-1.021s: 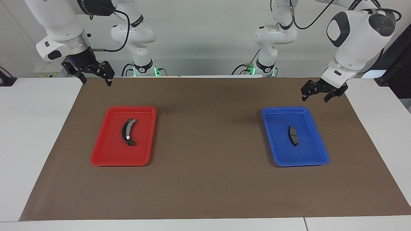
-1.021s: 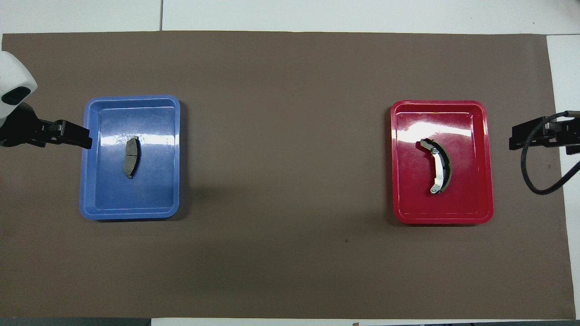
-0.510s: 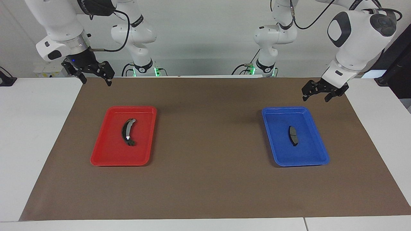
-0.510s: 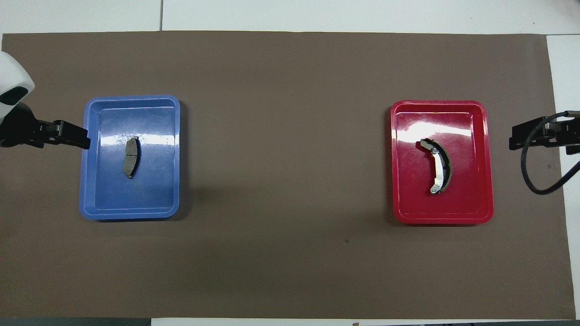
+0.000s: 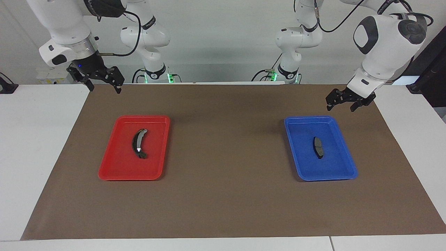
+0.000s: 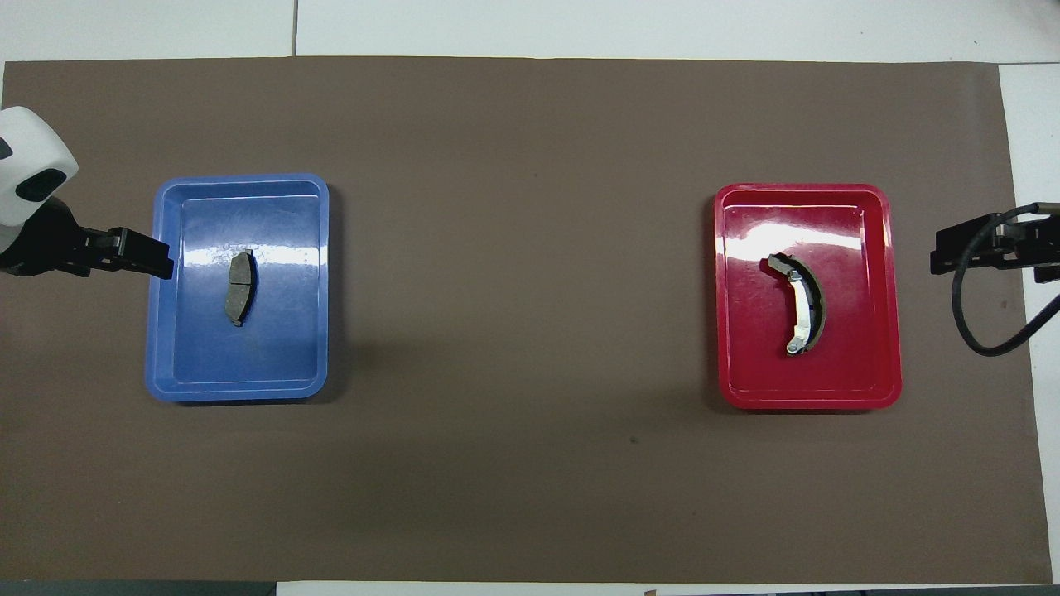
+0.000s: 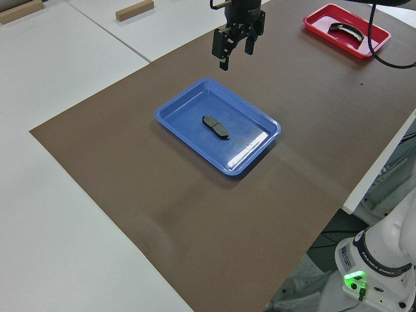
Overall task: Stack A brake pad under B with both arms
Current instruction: 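Reach the left gripper down to the flat brake pad and grasp it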
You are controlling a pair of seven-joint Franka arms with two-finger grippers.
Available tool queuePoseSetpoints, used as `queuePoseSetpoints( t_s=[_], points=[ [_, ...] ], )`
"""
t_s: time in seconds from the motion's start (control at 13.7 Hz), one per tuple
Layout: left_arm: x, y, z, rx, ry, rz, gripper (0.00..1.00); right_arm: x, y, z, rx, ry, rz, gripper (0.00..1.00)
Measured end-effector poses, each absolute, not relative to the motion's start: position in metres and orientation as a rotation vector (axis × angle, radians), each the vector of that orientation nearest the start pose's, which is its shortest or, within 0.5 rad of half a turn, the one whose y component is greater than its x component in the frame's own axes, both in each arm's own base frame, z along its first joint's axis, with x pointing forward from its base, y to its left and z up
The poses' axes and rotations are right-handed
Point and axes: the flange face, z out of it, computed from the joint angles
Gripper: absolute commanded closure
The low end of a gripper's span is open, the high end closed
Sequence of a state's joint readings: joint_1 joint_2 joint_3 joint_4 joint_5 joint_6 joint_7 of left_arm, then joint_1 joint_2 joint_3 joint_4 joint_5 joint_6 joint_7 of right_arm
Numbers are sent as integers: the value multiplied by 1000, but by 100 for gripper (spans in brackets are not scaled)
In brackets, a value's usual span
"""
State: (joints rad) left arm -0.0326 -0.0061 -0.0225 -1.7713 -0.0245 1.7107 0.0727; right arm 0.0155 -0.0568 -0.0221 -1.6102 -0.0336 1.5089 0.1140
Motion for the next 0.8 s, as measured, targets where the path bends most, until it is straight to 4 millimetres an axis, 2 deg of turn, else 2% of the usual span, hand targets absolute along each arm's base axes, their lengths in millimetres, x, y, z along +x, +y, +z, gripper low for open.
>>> queuePoseSetpoints(
  t_s=[0.22,0.36,0.51,0.8],
  points=[
    [549,-31,521,-3159,188,10,2,530,-8,632,-3170,193,68,0],
    [549,-23,499,-3159,163,-18,2,530,-8,632,-3170,193,68,0],
    [551,-16,468,-3159,141,-46,2,530,-8,632,-3170,193,68,0],
    [560,-15,386,-3158,132,-69,2,530,-8,632,-3170,193,68,0]
  ],
)
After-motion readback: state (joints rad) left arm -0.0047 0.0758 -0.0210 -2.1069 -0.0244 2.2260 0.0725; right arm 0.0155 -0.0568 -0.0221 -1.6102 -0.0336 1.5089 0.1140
